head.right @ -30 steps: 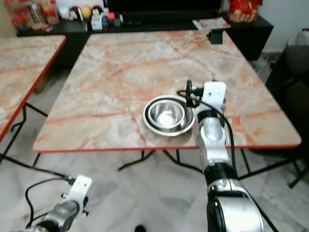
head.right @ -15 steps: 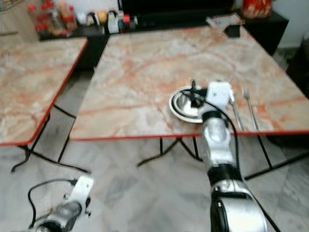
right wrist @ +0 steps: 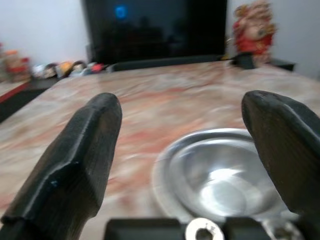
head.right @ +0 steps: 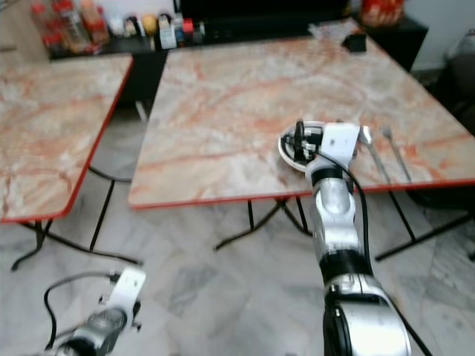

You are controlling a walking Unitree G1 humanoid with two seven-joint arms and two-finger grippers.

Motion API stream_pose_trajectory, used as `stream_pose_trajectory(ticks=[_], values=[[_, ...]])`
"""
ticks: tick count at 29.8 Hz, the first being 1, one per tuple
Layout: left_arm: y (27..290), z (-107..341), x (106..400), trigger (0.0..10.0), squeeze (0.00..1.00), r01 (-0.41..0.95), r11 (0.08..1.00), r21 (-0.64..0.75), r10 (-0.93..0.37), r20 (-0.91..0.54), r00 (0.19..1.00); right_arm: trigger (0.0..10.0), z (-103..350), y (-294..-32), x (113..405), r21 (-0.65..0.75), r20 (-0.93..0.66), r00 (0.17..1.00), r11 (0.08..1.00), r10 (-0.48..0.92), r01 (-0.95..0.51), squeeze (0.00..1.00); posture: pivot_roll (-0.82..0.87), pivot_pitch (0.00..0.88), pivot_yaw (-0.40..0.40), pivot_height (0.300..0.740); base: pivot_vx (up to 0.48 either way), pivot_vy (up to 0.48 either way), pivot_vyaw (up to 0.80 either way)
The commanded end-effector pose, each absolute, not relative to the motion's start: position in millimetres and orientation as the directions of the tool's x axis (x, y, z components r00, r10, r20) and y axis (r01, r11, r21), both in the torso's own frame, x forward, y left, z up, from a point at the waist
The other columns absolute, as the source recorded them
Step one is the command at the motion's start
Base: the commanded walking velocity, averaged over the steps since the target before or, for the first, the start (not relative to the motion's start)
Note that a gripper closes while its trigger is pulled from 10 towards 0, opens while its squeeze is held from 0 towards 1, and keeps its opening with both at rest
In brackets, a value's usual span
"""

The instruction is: Setting the table

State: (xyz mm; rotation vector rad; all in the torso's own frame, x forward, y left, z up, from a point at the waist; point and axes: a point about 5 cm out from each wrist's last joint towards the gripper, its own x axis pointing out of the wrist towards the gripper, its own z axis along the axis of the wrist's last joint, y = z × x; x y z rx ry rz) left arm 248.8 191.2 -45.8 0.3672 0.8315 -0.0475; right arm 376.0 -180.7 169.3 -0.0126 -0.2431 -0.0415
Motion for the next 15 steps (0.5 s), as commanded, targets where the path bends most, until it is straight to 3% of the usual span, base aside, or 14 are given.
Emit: stream_pose_trajectory(ticks=[1,15], values=[[191.7,-47.3,246.8,10.0,0.00,0.180,0.939,0.294,0.103,-0.736,0.669,10.0,170.6,-182.4,376.1,-0.012,0.239,0.970,0.999,-0.037,0.041,0.00,-0.08,0.072,0.067,0.740,0.000,0.382,0.00],[192.0,-47.2,246.8,10.0,0.00,0.180,0.938,0.296,0.103,-0.735,0.670,10.0,157.7,-182.5,374.5,-0.018,0.185,0.982,0.999,-0.037,0.041,0.00,-0.08,0.076,0.069,0.740,0.000,0.381,0.00]])
